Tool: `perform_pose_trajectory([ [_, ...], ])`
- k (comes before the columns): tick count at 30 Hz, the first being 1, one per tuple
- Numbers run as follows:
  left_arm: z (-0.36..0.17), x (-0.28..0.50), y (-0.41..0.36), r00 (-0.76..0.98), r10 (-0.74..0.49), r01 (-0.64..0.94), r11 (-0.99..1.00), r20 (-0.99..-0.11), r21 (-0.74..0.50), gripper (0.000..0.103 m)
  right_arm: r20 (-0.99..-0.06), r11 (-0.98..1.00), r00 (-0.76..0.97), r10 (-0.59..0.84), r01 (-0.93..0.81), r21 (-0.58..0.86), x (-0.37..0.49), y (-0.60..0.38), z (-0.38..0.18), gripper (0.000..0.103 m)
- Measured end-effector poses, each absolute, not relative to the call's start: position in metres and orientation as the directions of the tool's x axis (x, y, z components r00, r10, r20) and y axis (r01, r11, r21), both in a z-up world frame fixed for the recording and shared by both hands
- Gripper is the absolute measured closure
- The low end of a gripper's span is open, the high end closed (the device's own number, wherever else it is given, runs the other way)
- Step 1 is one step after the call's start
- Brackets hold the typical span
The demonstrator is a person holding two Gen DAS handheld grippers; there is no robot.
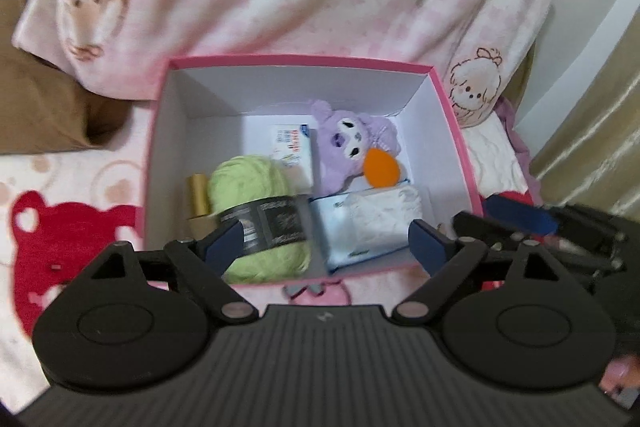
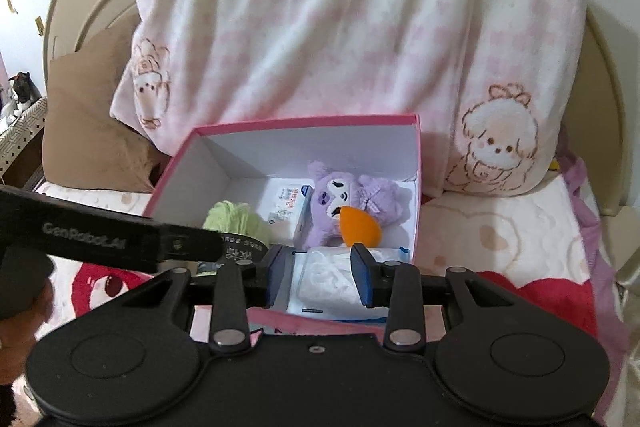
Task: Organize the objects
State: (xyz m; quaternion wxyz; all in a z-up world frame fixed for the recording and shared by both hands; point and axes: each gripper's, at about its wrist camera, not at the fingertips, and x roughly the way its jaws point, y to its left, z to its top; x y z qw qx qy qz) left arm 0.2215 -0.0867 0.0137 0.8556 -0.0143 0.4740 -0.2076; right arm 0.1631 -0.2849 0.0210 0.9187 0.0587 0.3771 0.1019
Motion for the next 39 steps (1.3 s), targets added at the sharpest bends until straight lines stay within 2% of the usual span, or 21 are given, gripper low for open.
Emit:
perform_pose_trajectory([
  [8,0.050,0.174,-0.063,0.499,-0.331,0.364,0.919,-0.801,-0.152,0.012,-0.674,0.976,0.706,0.217,-0.144,0.163,0.131,-0.275,0.054,0.056],
  [18,0.060,0.138,-0.029,0.500,-0.304,0.311,0.937,-0.811,-0.160,0.007,-0.656,0.977,0.725,0.211,-0.147,0.153,0.089,-0.262,0.081,0.053],
  [27,0.055,0.123,-0.004,0.524,-0.268,0.268,0.953,-0.809,-0.142,0.007,-0.694,0.983,0.697,0.180,-0.112,0.143,0.080,-0.252,0.071,0.045],
  [39,0.055,0.099,0.003,0.531,-0.273,0.284,0.949,-0.802,-0.136,0.004,-0.741,0.989,0.656,0.145,-0.073,0.129,0.077,-0.243,0.055,0.041],
])
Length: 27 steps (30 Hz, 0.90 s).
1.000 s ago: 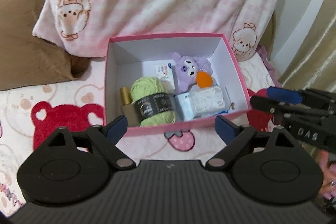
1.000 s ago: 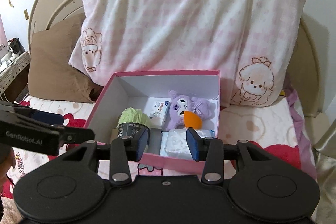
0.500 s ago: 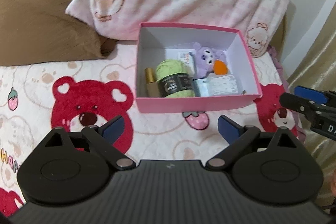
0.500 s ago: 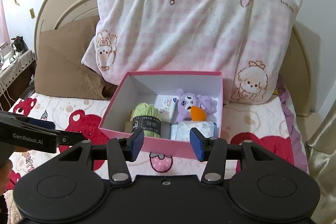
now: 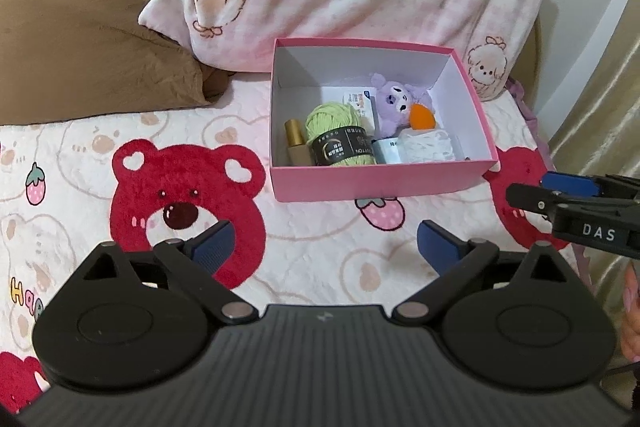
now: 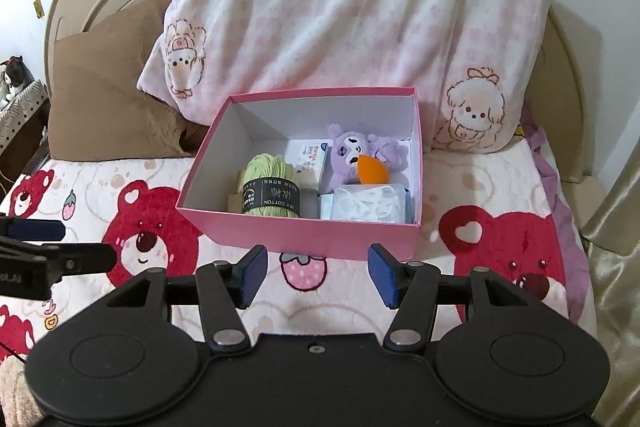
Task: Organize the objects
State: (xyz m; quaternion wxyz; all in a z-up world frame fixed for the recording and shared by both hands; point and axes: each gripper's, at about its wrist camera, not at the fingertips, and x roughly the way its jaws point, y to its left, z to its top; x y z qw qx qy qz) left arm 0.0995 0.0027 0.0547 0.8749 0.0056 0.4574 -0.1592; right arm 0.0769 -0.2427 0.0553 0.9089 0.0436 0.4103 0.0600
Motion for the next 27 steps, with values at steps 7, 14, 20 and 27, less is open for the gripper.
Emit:
perform_pose_trajectory([
  [7,0.041,0.102,0.003,0.505,-0.242,0.256,0.959,-0.828,-0.124,0.002,-0.760,0.992,0.640,0.119,-0.049,0.114,0.076,-0.238,0.051,0.029],
  [14,0.021,0.111,0.006,0.454,-0.205,0.246,0.964,-0.867,-0.099,0.001,-0.784,0.994,0.614,0.097,-0.017,0.110,0.073,-0.236,0.044,0.013],
  [20,0.014,0.116,0.011,0.429,-0.182,0.223,0.971,-0.884,-0.092,0.001,-0.806,0.997,0.591,0.047,0.016,0.070,0.075,-0.234,0.040,0.012],
  [27,0.013,0.119,0.012,0.420,-0.178,0.222,0.971,-0.890,-0.089,0.001,-0.819,0.997,0.573,0.042,0.029,0.071,0.077,-0.235,0.037,0.012],
])
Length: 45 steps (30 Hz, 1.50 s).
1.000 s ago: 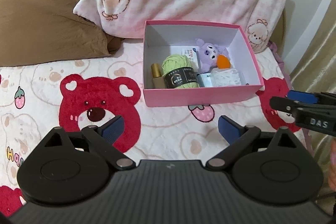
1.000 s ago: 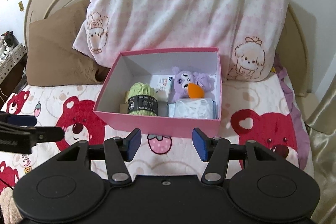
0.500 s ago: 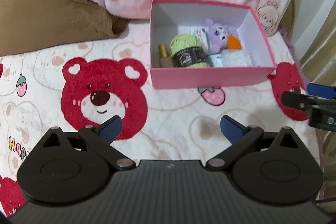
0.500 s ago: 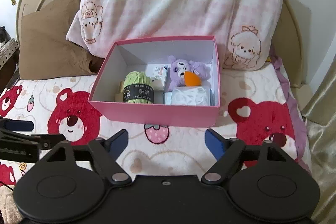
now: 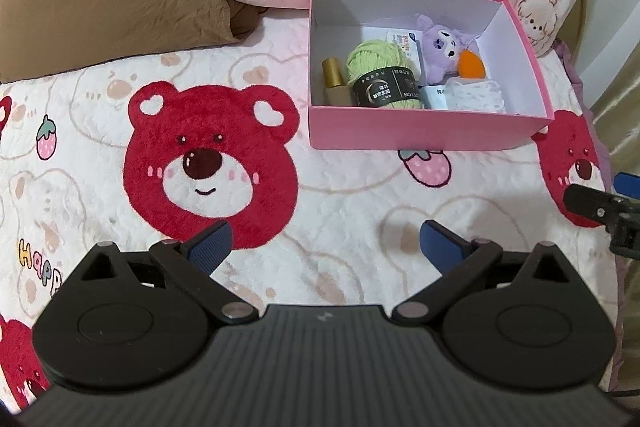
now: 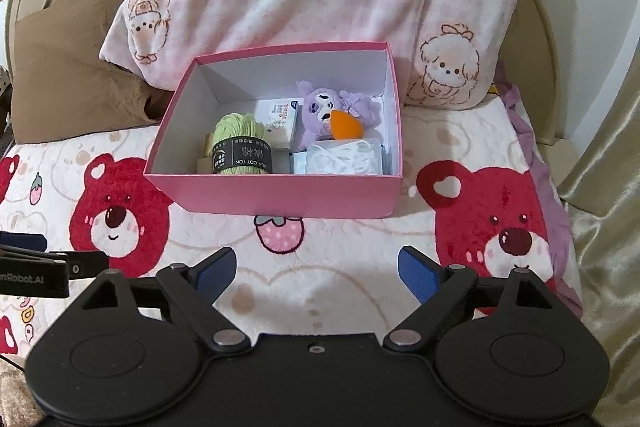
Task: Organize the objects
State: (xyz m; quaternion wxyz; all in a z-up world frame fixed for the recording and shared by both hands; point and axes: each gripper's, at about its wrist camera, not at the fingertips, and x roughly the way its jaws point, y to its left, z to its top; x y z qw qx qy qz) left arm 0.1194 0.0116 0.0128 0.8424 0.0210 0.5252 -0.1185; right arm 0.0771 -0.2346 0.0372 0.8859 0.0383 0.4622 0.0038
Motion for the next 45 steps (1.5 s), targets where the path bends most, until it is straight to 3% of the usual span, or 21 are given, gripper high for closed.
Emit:
perform_pose_trajectory([
  [45,0.0119,0.1138,0.0148,0.434,-0.170,0.224,0.972,-0.885,-0.077,0.001,-0.818,0.996,0.575,-0.031,0.088,0.024,0.0714,-0.2346,0.0377,0.012],
])
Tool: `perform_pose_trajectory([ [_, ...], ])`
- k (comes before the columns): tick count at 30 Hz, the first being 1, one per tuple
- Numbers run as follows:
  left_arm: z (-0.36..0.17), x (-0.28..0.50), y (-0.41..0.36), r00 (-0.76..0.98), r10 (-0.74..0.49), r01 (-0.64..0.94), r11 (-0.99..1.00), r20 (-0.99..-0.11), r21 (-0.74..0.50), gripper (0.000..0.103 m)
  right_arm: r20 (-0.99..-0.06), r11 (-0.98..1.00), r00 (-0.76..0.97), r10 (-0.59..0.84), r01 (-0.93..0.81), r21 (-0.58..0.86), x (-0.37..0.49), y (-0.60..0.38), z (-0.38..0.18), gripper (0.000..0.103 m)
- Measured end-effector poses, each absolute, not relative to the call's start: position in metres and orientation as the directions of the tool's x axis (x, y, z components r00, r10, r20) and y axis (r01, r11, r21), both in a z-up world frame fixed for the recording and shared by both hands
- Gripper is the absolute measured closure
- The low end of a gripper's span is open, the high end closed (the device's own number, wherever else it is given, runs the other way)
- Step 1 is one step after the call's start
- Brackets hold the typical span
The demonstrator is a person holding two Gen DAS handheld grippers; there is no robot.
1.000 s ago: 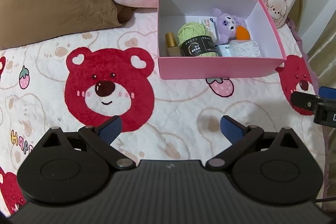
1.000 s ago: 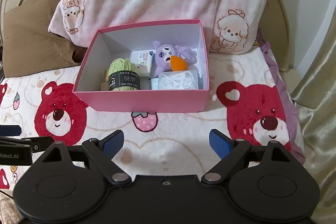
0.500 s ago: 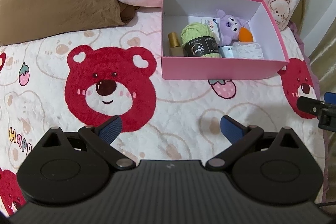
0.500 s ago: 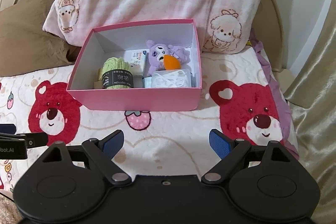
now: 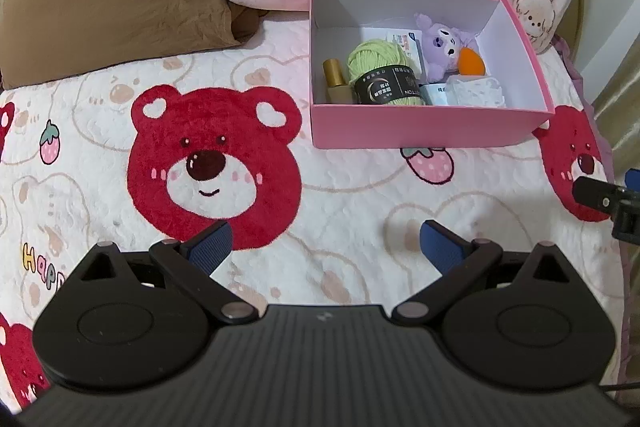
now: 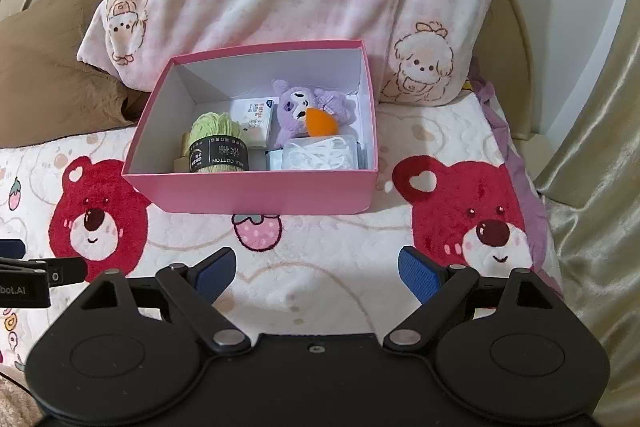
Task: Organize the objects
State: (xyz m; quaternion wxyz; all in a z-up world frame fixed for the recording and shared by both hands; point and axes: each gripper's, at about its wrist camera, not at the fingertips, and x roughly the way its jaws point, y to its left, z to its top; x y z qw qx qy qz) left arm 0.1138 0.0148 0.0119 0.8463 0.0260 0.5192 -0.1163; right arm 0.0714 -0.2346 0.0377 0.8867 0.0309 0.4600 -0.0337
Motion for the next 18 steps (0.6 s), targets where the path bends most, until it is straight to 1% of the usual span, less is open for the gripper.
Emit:
perform_pose_trajectory([
  [7,0.0097,0.1139,0.0166,0.430,-0.177,0.213,0.973,-0.885,-0.090,0.001,-0.821,0.996,0.571,-0.028,0.086,0.026,0.0710,-0.2371,0.0373,0.012],
  [18,0.0088,0.1129,0.0136,0.439,-0.166,0.224,0.972,-0.883,-0.071,0.001,-0.823,0.996,0.567,-0.029,0.081,0.021,0.0709,-0.2354,0.0362,0.012],
])
